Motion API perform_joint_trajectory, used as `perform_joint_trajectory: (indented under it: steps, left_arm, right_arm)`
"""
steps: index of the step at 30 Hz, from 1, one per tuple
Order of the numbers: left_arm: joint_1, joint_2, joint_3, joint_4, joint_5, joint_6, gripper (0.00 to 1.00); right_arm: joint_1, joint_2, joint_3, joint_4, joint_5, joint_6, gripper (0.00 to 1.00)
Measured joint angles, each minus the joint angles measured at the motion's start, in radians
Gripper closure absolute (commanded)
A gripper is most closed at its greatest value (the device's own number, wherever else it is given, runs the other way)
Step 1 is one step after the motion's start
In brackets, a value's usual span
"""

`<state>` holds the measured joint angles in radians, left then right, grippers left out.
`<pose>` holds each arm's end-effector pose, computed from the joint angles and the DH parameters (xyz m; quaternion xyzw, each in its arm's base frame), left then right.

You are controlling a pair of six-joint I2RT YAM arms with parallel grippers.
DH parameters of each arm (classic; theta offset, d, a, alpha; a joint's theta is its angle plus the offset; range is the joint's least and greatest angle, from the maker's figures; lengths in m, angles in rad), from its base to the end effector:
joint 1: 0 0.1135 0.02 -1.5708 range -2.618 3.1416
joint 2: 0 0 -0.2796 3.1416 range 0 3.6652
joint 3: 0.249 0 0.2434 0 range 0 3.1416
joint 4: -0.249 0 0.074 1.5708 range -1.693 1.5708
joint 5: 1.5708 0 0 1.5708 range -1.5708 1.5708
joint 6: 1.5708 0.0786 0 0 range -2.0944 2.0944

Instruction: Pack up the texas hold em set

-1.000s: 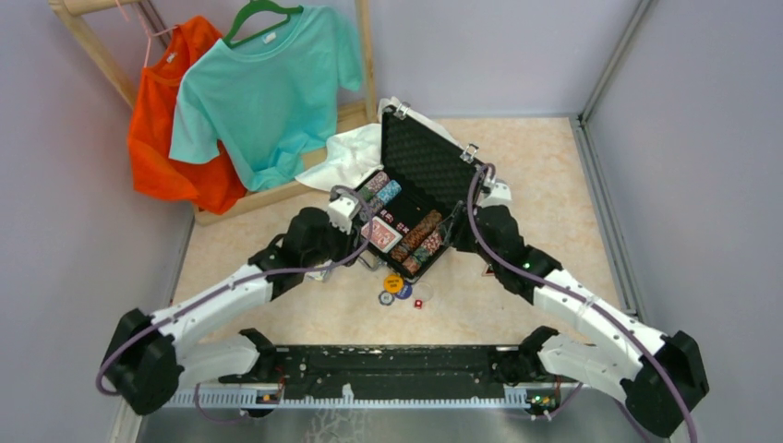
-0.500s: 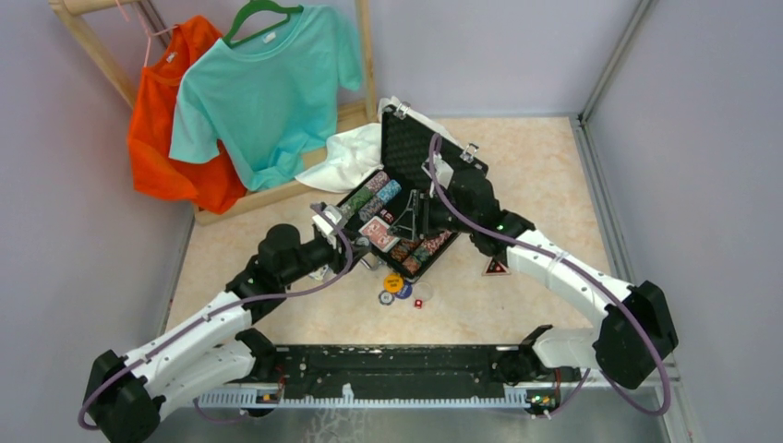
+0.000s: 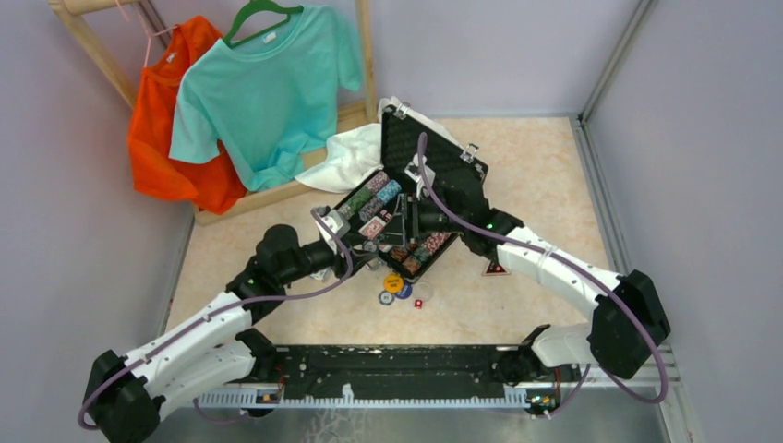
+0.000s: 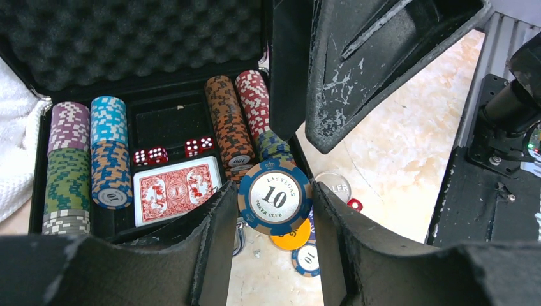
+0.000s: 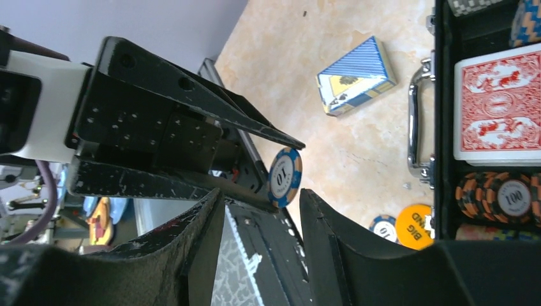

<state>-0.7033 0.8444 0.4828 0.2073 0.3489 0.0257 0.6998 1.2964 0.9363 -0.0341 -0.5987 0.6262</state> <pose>0.1521 -0.1642 0.2724 0.3721 0.6586 -0.3372 0.5604 0.2120 0.2364 0.3023 -0.1928 0.7883 0.5197 0.2669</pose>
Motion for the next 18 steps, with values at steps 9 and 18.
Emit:
perform_joint_trajectory:
  steps: [9,18]
  left_arm:
    - [-0.002,-0.032,0.000,0.003,0.015,0.002,0.49]
    - [-0.002,-0.042,0.000,0.003,0.014,0.002,0.49]
  right_arm:
    - [0.000,0.011,-0.013,0.075,-0.054,0.055,0.54]
    - [-0.002,0.035,-0.036,0.091,-0.068,0.074,0.58]
